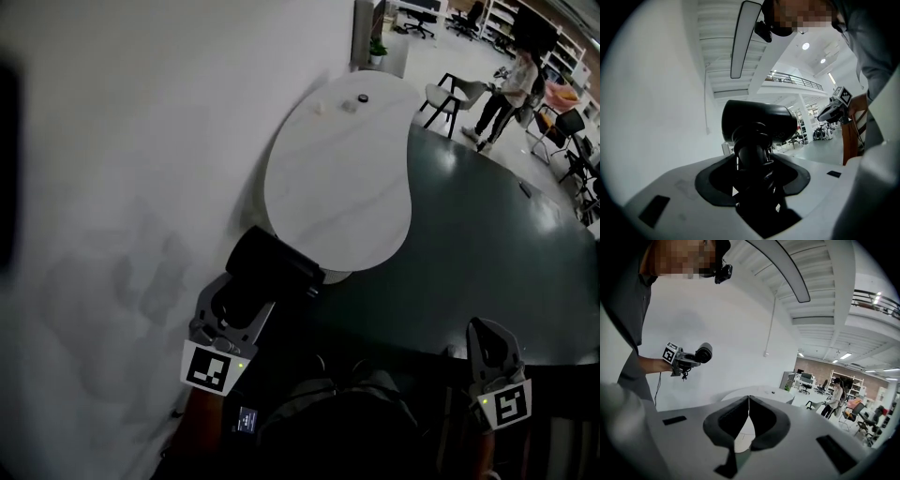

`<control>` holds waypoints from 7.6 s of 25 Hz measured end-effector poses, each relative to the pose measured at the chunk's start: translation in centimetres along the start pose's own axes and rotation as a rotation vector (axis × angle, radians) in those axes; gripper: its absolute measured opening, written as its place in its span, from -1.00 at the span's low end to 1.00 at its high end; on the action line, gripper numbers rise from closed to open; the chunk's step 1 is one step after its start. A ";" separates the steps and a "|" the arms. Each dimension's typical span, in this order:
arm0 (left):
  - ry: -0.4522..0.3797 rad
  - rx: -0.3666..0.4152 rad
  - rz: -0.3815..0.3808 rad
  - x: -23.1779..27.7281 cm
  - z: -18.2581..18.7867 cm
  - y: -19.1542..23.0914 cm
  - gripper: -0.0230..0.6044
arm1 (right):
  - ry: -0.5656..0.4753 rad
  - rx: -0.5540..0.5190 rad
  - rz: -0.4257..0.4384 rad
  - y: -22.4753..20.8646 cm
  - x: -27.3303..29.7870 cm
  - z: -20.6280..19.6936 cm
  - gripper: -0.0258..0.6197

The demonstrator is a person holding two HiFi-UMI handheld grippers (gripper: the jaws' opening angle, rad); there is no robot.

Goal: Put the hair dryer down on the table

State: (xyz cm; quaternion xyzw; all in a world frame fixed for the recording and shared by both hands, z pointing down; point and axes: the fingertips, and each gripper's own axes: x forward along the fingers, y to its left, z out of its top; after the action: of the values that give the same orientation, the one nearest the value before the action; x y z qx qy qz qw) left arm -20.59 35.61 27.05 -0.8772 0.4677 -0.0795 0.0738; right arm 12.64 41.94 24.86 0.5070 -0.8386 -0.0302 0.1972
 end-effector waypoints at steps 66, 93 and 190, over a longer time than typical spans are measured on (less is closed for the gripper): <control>0.061 -0.028 -0.042 27.0 -1.7 11.8 -0.24 | 0.015 0.049 0.002 -18.3 24.1 1.8 -0.89; 0.140 -0.021 0.080 39.6 -3.1 13.3 -0.24 | 0.003 0.089 0.170 -28.1 33.0 -1.4 -0.89; 0.760 -0.488 -0.183 55.3 -36.6 19.2 0.14 | 0.297 0.215 0.230 -22.0 42.0 -7.7 -0.89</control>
State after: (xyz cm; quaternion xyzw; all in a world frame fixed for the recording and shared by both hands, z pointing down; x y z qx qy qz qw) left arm -13.29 -23.01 62.76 -0.8153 0.3873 -0.2890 -0.3191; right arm 16.75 -3.78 38.99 0.4250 -0.8510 0.1572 0.2656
